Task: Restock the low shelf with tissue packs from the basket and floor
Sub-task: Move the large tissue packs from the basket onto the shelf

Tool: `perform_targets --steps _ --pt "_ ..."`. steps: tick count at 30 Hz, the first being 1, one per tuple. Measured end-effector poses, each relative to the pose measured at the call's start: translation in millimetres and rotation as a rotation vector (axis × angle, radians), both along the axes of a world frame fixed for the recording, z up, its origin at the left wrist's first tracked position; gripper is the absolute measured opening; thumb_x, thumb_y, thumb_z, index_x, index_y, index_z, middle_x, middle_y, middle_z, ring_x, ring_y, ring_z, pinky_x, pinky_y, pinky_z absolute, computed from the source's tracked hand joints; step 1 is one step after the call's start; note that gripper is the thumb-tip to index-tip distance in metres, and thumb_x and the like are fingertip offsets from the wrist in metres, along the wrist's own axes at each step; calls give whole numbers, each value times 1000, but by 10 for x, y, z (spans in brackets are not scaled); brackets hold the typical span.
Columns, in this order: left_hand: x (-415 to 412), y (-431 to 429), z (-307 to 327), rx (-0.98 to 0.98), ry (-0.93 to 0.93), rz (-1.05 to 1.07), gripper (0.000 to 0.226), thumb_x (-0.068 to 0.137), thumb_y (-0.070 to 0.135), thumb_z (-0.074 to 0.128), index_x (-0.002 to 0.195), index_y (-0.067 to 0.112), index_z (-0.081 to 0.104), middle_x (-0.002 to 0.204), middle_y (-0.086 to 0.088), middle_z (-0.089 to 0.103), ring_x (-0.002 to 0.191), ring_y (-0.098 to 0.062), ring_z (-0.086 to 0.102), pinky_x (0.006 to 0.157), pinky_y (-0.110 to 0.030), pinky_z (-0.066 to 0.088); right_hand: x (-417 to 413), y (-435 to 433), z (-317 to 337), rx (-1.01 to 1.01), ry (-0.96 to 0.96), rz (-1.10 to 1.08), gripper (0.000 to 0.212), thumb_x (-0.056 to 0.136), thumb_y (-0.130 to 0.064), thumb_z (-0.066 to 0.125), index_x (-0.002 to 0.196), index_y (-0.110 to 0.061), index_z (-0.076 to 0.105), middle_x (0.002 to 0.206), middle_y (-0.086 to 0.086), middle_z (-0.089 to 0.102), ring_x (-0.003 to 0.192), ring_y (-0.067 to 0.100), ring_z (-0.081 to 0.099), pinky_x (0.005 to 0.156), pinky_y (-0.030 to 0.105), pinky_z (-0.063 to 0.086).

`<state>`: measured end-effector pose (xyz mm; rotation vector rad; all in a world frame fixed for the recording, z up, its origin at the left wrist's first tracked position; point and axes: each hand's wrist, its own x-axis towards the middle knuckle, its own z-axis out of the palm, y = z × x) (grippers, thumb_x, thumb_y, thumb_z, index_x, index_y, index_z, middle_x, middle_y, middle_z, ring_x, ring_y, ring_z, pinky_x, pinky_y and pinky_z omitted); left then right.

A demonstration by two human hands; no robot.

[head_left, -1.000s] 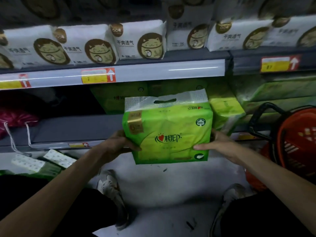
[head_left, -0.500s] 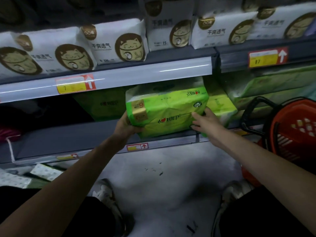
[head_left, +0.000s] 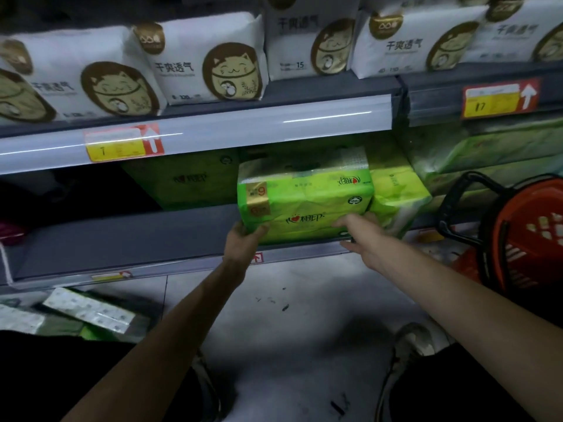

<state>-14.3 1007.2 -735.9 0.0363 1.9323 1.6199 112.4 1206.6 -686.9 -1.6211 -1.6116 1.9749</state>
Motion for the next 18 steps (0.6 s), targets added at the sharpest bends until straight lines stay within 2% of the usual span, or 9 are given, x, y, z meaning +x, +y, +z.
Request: perform_targets --steps 1,3,5,7,9,10,12,14,18 --pt "52 -6 -31 25 2 17 31 96 24 71 125 18 64 116 5 70 107 -14 66 102 -45 55 -5 -28 -9 8 -3 -10 42 91 -3 66 125 -12 44 114 3 48 102 20 48 104 46 53" --pt "136 25 -74 56 11 56 40 93 32 75 131 26 62 121 9 69 116 -17 65 105 -50 52 -40 -75 -48 8 19 -16 38 88 -4 66 122 -10 49 117 5 56 93 17 53 100 47 55" --pt "208 85 -82 90 -1 59 51 92 34 77 137 34 53 122 15 66 119 -15 62 101 -48 52 -87 -103 -105 -74 49 -6 40 86 -7 65 124 -11 56 133 5 55 108 21 55 90 43 58" --pt "242 158 -107 126 -35 49 73 88 37 81 148 37 40 128 16 63 122 -14 60 102 -48 48 -141 -121 -115 -179 59 5 26 85 -7 59 110 -13 64 142 5 50 127 27 49 83 42 57" --pt "226 214 -130 133 -31 47 88 83 37 86 152 39 31 135 11 62 125 -18 60 106 -52 47 -194 -114 -152 -232 79 -14 23 83 -3 56 101 -14 64 143 7 50 133 29 46 84 44 55" --pt "202 239 -134 126 -15 49 91 81 34 88 153 39 31 136 7 63 124 -23 61 105 -56 50 -224 -110 -185 -241 96 -30 28 80 -1 55 104 -14 64 142 7 51 133 28 47 83 44 54" --pt "124 287 -139 123 19 49 92 78 22 90 151 34 36 135 -2 65 121 -30 64 99 -63 51 -282 -116 -211 -253 140 -50 55 75 3 54 126 -17 60 141 2 54 133 25 48 77 43 53" --pt "35 330 -168 142 41 50 90 75 9 90 149 29 41 133 -5 67 118 -26 67 99 -59 53 -336 -142 -195 -247 147 -41 86 74 7 52 151 -27 41 146 -5 51 134 22 47 75 41 51" --pt "-64 365 -271 144 59 50 93 73 -6 85 149 26 42 132 -7 68 121 -30 65 98 -52 58 -429 -128 -182 -224 136 5 109 74 12 50 161 -42 13 153 -4 44 138 26 44 80 41 50"
